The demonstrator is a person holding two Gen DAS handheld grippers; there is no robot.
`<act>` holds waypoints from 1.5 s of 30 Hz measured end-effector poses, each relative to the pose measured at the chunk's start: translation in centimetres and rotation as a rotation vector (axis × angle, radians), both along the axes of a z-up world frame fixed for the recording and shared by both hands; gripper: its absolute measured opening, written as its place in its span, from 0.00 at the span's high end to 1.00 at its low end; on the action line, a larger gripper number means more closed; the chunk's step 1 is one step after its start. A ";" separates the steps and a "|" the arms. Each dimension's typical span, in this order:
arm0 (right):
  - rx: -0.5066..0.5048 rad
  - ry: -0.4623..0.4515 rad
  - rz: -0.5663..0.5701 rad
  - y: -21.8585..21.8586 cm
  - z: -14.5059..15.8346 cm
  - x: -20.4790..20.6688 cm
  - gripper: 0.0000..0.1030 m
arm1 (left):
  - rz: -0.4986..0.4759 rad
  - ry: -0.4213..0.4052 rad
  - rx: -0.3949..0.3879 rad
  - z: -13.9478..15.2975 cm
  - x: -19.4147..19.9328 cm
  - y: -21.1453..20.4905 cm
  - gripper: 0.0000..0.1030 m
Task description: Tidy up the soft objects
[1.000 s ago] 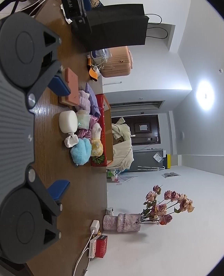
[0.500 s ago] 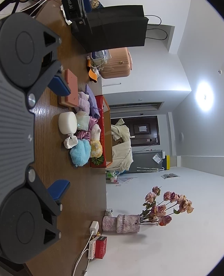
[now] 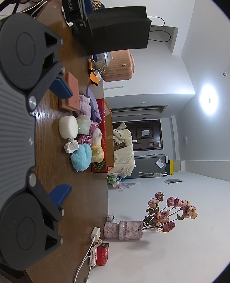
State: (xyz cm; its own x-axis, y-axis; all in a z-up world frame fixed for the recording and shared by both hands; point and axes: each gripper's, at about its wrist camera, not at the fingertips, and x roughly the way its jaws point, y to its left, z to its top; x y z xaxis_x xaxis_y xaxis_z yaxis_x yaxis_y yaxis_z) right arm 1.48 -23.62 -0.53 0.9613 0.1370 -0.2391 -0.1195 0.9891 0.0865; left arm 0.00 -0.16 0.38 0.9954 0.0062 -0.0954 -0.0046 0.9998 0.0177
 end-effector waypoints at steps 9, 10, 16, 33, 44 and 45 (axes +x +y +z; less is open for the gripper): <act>0.000 0.000 0.003 0.1 0.1 0.0 0.00 | 0.001 0.000 0.000 0.0 0.0 0.0 0.00; 0.000 0.000 0.003 0.1 0.1 0.0 0.00 | 0.000 0.000 0.000 0.0 0.0 0.0 0.00; 0.002 -0.004 0.004 0.1 0.1 -0.1 0.00 | -0.001 0.000 0.000 -0.1 0.1 0.0 0.00; 0.002 -0.002 0.001 0.0 0.1 0.1 0.00 | -0.005 0.003 -0.002 -0.2 0.2 0.1 0.00; -0.001 0.008 -0.013 -0.2 0.2 3.7 0.00 | 0.030 0.029 -0.023 0.8 4.3 1.0 0.00; 0.001 0.005 -0.015 -0.3 0.4 4.3 0.00 | 0.027 0.031 -0.019 1.0 4.9 1.0 0.00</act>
State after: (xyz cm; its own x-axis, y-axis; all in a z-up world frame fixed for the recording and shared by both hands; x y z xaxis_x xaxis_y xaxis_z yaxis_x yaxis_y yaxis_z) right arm 5.79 -23.91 -0.17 0.9620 0.1225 -0.2442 -0.1038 0.9907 0.0880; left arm 4.89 0.88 1.38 0.9915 0.0310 -0.1263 -0.0313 0.9995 -0.0002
